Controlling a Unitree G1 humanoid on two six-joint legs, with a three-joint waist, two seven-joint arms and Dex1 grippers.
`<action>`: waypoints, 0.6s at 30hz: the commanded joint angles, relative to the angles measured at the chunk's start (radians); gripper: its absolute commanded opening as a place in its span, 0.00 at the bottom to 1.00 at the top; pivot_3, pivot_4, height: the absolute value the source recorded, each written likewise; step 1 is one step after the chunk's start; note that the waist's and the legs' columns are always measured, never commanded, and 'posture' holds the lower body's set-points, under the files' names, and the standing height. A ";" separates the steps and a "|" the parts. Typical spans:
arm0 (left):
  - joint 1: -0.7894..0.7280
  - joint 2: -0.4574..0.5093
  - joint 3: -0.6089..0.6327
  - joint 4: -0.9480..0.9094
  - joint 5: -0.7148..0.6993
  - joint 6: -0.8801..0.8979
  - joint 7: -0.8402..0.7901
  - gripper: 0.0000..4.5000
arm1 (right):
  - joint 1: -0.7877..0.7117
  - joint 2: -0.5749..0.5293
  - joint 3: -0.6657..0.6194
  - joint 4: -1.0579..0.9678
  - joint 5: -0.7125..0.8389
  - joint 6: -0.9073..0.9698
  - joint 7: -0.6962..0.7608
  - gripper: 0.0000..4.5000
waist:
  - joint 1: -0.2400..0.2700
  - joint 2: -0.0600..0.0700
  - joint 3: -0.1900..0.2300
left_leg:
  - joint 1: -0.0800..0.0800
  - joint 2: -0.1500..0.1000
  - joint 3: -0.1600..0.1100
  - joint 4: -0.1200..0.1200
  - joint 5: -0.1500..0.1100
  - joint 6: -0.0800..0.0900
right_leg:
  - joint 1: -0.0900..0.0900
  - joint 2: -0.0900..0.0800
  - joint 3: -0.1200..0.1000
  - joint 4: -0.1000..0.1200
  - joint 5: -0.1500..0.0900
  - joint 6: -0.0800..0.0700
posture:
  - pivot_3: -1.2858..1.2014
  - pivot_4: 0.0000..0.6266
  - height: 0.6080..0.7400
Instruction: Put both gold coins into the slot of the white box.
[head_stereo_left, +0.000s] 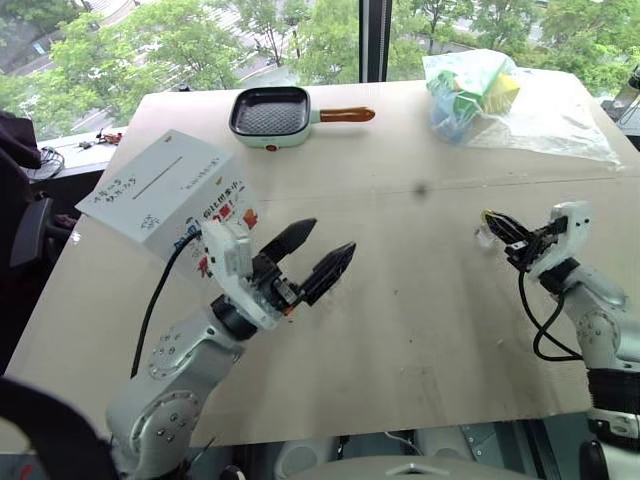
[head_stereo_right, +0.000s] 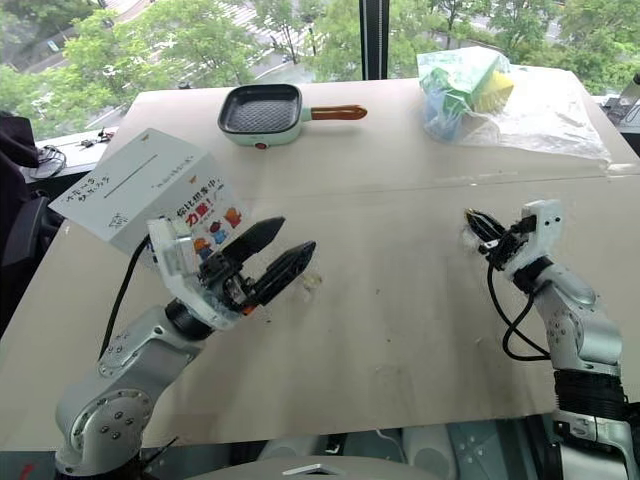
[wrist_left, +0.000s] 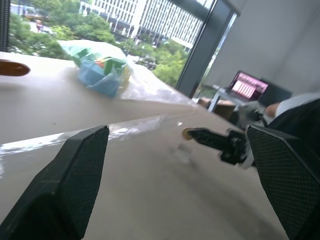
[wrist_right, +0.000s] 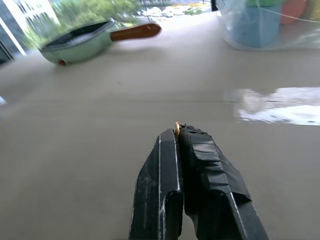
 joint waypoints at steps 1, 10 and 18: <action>-0.022 -0.061 -0.030 0.013 -0.188 -0.002 0.052 1.00 | -0.038 0.042 -0.009 -0.177 0.364 0.215 -0.087 0.03 | 0.000 0.000 0.000 | 0.000 0.000 0.000 0.000 0.000 0.000 | 0.000 0.000 0.000 0.000 0.000 0.000 | 0.52 0.24 0.85; -0.005 -0.157 -0.101 0.074 -0.414 -0.014 0.106 0.88 | -0.105 0.169 0.102 -0.302 0.764 0.272 -0.312 0.00 | 0.003 0.000 0.000 | 0.000 -0.001 -0.001 0.002 0.000 0.000 | 0.000 0.000 -0.001 0.002 0.000 0.000 | 0.52 0.24 0.85; -0.010 -0.144 -0.104 0.076 -0.447 -0.028 0.107 0.43 | -0.087 0.148 0.165 -0.330 0.801 0.260 -0.308 0.00 | 0.001 0.000 0.000 | 0.000 -0.001 0.000 0.004 0.000 0.000 | -0.002 0.000 -0.001 0.007 0.000 0.000 | 0.52 0.24 0.85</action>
